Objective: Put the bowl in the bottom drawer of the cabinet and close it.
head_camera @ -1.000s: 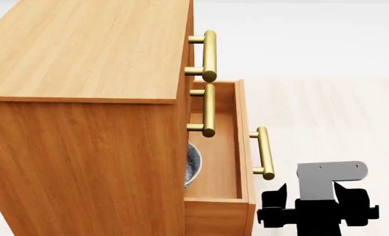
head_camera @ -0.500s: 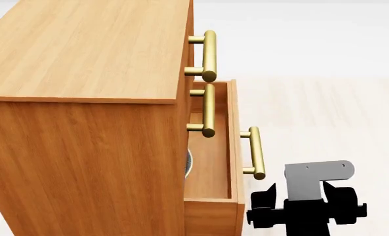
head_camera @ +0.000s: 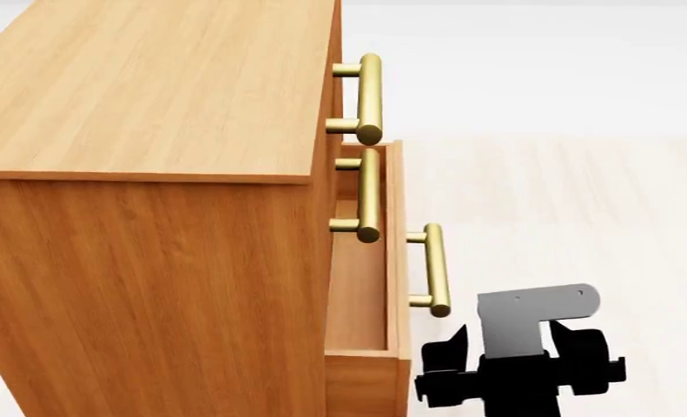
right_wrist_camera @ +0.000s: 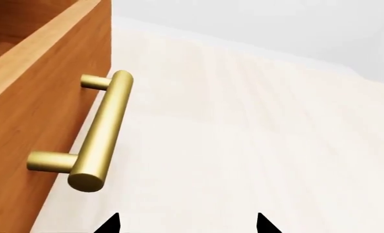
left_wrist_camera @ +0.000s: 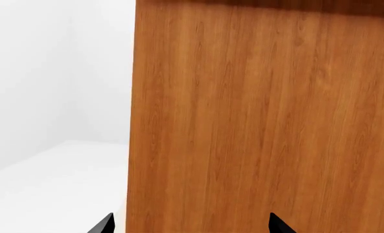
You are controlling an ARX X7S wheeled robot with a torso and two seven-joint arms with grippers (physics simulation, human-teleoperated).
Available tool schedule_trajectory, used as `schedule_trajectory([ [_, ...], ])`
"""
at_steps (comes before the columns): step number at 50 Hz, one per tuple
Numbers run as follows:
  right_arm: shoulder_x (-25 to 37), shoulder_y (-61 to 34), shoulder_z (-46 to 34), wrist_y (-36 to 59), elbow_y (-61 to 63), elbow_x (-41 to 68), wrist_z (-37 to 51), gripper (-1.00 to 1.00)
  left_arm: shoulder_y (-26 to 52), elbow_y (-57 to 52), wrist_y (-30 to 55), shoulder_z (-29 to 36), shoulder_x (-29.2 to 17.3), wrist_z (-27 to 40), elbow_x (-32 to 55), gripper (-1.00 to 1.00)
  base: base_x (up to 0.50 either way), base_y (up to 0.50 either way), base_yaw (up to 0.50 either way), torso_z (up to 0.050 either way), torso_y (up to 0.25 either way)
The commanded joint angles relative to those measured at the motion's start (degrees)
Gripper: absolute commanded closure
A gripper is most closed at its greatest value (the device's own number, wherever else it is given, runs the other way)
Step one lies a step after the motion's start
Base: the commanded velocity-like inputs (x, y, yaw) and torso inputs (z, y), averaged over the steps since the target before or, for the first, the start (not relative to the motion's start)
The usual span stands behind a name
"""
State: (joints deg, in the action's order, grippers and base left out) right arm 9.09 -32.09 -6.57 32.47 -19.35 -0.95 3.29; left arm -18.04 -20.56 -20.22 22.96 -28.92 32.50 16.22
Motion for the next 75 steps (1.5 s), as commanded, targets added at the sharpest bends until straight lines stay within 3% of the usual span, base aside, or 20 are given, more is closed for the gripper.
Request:
schedule_trajectory([
  [1,-0.9,0.3,-1.2,0.2,0.7,1.1,0.7,-1.0,0.1,-0.1,0.0,0.0,-0.1,0.1,0.1,-1.0,0.0,0.0,0.0,0.0,0.0],
  [75,-3.7,-0.3,-8.5,-2.8,-0.6,2.8,2.8,-1.0,0.1,0.1,-0.6,0.3,-0.3,0.6,0.1,-1.0,0.0,0.0,0.0,0.0,0.0],
])
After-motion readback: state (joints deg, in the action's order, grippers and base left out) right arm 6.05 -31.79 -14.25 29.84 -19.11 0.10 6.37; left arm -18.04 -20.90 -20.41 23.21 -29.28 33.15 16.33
